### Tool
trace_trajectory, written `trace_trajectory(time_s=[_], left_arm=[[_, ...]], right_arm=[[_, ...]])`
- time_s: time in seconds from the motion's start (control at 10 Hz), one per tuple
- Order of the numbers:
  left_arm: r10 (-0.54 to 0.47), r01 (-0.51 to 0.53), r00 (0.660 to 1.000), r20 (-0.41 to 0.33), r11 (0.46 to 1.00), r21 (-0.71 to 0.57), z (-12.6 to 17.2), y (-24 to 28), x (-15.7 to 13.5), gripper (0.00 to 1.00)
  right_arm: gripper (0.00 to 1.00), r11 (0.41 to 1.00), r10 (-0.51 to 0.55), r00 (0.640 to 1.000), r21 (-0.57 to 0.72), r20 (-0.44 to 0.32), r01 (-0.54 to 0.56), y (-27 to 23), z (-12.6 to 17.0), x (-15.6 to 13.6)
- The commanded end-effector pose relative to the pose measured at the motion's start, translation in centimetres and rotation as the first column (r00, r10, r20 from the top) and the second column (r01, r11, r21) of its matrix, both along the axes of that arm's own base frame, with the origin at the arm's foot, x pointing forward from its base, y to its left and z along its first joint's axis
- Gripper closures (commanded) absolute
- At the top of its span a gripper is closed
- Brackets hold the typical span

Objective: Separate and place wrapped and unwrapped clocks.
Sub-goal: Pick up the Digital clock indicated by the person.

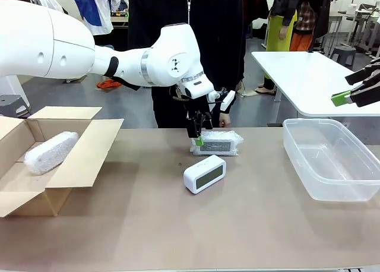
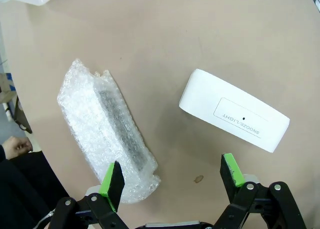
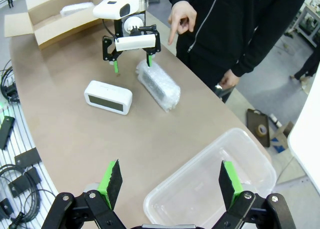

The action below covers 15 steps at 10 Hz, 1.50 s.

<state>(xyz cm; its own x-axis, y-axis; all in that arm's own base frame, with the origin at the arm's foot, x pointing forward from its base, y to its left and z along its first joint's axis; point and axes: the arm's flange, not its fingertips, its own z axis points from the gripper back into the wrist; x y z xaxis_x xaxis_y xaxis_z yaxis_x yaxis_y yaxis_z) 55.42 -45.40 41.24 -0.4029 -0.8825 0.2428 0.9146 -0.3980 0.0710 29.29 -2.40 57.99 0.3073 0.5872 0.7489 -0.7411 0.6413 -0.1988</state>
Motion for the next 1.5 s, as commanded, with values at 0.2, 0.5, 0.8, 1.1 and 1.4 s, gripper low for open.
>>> trace_trajectory(time_s=[0.2, 0.5, 0.8, 1.1, 1.4], left_arm=[[0.002, -0.002, 1.0, 0.009, 1.0, 0.0, -0.1, 0.2, -0.2, 0.0], [-0.04, 0.041, 0.999, 0.024, 0.998, -0.053, 0.7, -1.6, 0.7, 0.0], [-0.09, 0.092, 0.995, 0.051, 0.994, -0.051, 1.9, -3.4, 2.6, 0.0], [-0.062, 0.062, 0.998, 0.02, 0.998, 0.007, 0.1, -4.0, 4.8, 0.0], [-0.058, 0.056, 0.997, 0.048, 0.997, 0.055, -1.3, -5.5, 6.8, 0.0]], right_arm=[[0.0, 1.0, 0.01, 1.0, 0.018, -0.007, -0.009, 0.0, -0.1, 0.1], [0.0, 1.0, 0.01, 1.0, 0.018, -0.007, -0.009, 0.0, -0.1, 0.1], [0.0, 1.0, 0.01, 1.0, 0.018, -0.007, -0.009, 0.0, -0.1, 0.1], [0.0, 1.0, 0.01, 1.0, 0.018, -0.007, -0.009, 0.0, -0.1, 0.1], [0.0, 1.0, 0.01, 1.0, 0.018, -0.007, -0.009, 0.0, -0.1, 0.1]])
